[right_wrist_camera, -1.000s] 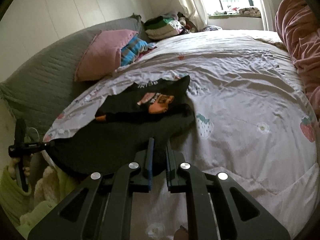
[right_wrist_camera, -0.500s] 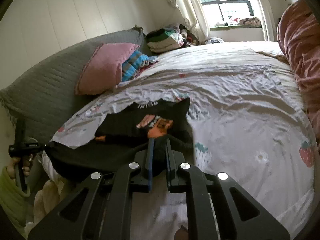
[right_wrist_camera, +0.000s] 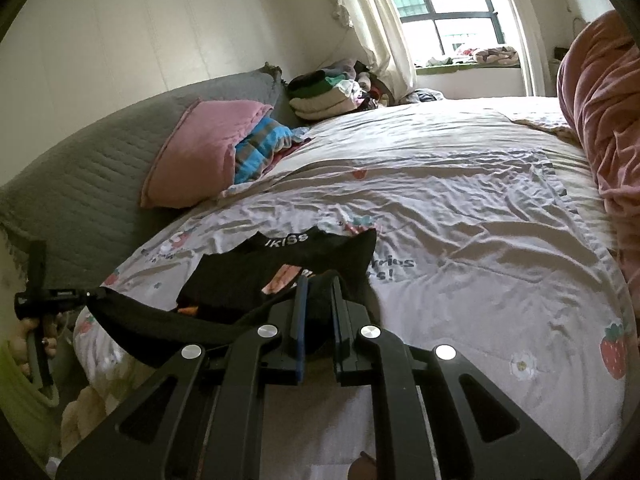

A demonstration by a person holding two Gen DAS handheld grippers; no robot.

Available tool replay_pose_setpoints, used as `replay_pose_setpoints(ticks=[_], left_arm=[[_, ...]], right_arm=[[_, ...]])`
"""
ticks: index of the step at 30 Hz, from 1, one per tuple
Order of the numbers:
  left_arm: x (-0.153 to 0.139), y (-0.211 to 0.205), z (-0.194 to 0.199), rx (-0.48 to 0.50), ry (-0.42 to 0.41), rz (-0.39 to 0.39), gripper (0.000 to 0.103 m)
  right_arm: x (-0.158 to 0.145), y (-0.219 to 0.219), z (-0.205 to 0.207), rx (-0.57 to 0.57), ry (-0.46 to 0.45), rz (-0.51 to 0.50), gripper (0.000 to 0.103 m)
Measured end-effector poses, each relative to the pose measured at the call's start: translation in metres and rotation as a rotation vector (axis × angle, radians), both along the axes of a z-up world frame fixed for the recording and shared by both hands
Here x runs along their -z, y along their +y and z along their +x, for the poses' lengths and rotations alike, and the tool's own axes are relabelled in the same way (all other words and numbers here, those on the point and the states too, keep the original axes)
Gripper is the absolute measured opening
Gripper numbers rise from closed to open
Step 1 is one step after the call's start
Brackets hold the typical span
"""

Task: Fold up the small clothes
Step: 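Lift the hem with both grippers and fold it over toward the collar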

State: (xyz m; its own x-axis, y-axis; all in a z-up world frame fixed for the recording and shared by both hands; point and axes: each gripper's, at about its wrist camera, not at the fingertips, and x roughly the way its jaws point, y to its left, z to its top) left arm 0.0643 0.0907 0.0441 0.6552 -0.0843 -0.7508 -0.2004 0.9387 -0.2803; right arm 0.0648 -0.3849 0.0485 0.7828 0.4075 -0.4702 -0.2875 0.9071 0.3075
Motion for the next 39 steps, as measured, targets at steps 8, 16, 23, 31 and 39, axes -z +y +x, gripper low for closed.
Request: replay_pose_setpoints(ticks=[8, 16, 23, 31, 39], left_arm=[[-0.008, 0.001, 0.023, -0.015, -0.020, 0.023, 0.004], [-0.007, 0.006, 0.046, -0.028, -0.020, 0.021, 0.004], [-0.011, 0.004, 0.067, -0.032, -0.025, 0.041, 0.004], [-0.017, -0.005, 0.098, -0.028, -0.034, 0.078, 0.004], [-0.001, -0.004, 0.133, -0.043, -0.008, 0.084, 0.004]], right_arm=[[-0.003, 0.003, 0.026, 0.018, -0.001, 0.010, 0.009], [0.000, 0.008, 0.047, 0.035, 0.004, 0.005, 0.009], [0.005, 0.010, 0.072, 0.064, 0.012, 0.002, 0.009], [0.010, 0.008, 0.100, 0.104, 0.029, -0.009, 0.009], [0.022, 0.008, 0.134, 0.109, 0.061, 0.008, 0.009]])
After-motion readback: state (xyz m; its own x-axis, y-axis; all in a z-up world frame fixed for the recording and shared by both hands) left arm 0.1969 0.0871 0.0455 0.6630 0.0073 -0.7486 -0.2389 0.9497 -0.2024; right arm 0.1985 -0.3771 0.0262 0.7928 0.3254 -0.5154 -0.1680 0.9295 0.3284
